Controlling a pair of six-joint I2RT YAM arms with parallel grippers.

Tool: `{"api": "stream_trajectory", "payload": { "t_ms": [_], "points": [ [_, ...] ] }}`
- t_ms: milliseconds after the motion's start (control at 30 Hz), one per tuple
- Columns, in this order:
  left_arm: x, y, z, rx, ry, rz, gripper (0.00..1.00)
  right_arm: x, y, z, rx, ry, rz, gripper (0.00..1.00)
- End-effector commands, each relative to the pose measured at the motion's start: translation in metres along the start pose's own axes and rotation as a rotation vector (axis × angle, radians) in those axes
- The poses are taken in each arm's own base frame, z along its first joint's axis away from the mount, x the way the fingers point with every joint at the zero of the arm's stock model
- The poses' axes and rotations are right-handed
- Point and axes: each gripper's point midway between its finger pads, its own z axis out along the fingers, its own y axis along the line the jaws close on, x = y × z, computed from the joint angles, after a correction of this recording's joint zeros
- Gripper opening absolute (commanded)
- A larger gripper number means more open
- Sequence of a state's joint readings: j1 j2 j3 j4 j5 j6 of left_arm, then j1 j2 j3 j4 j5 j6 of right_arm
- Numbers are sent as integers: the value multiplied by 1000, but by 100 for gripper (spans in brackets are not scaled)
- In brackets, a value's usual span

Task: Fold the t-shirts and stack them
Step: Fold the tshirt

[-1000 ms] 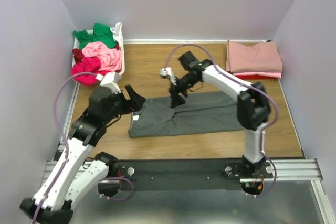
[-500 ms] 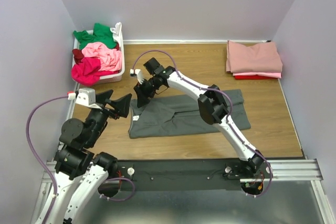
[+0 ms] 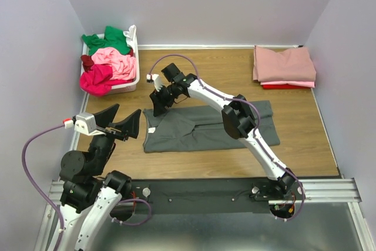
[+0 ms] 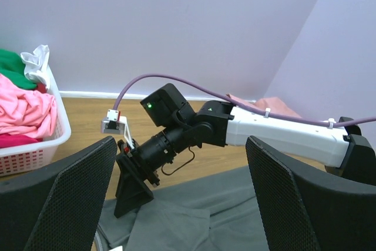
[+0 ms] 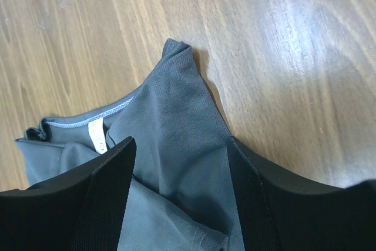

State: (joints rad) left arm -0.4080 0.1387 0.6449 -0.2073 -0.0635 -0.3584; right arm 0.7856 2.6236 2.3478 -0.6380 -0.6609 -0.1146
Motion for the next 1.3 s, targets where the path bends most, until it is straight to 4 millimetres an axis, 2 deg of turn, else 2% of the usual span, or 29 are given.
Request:
{"api": "stream_trajectory", "payload": {
  "t_ms": [0,67,167,267,400,467,533,567,600,633,700,733,767,867,900,967,1000,1033,1100,1133,1233,1267],
  "points": [
    [-4,4,1,-16,-28,16,98,-5,-10,-1,59,-7,-34,70],
    [-2,2,2,-7,-20,19,98,11,-10,8,41,24,-14,69],
    [-2,1,3,-1,-18,19,98,24,-6,14,35,54,-18,66],
    [0,1,3,2,-16,22,98,24,-4,14,37,59,-38,64],
    [1,0,5,9,-10,26,97,27,-5,17,43,67,-37,56],
    [2,0,5,9,-7,28,97,35,-10,21,65,86,-31,45],
    [1,0,5,10,-8,26,97,40,-14,22,89,100,-27,42],
    [1,0,5,10,-8,28,97,44,-17,22,113,109,-24,31],
    [1,0,5,12,-11,28,97,45,-19,21,128,114,-23,31],
    [1,-1,5,14,-10,28,97,46,-23,20,145,119,-20,20],
    [0,-1,4,13,-12,26,97,49,-31,14,198,129,-15,12],
    [0,-1,4,14,-12,26,97,43,-36,6,222,116,-10,4],
    [0,-1,4,14,-12,26,97,40,-43,1,248,107,-1,1],
    [1,-1,4,17,-10,26,97,20,-74,-26,350,46,44,1],
    [1,-1,4,17,-10,26,97,22,-85,-33,384,47,54,1],
    [1,-2,5,21,-12,26,97,8,-121,-56,495,-17,110,0],
    [0,-2,4,24,-12,27,97,3,-133,-62,526,-50,144,0],
    [2,-2,5,23,-8,29,97,-15,-149,-80,573,-110,154,0],
    [1,-3,5,25,-10,28,97,-14,-183,-97,706,-143,173,0],
    [2,-2,5,25,-9,28,97,-28,-199,-112,761,-219,201,0],
    [3,-1,6,19,-2,27,97,-43,-231,-148,906,-318,233,2],
    [4,-1,6,19,2,27,97,-51,-241,-169,965,-348,222,4]
  ]
}}
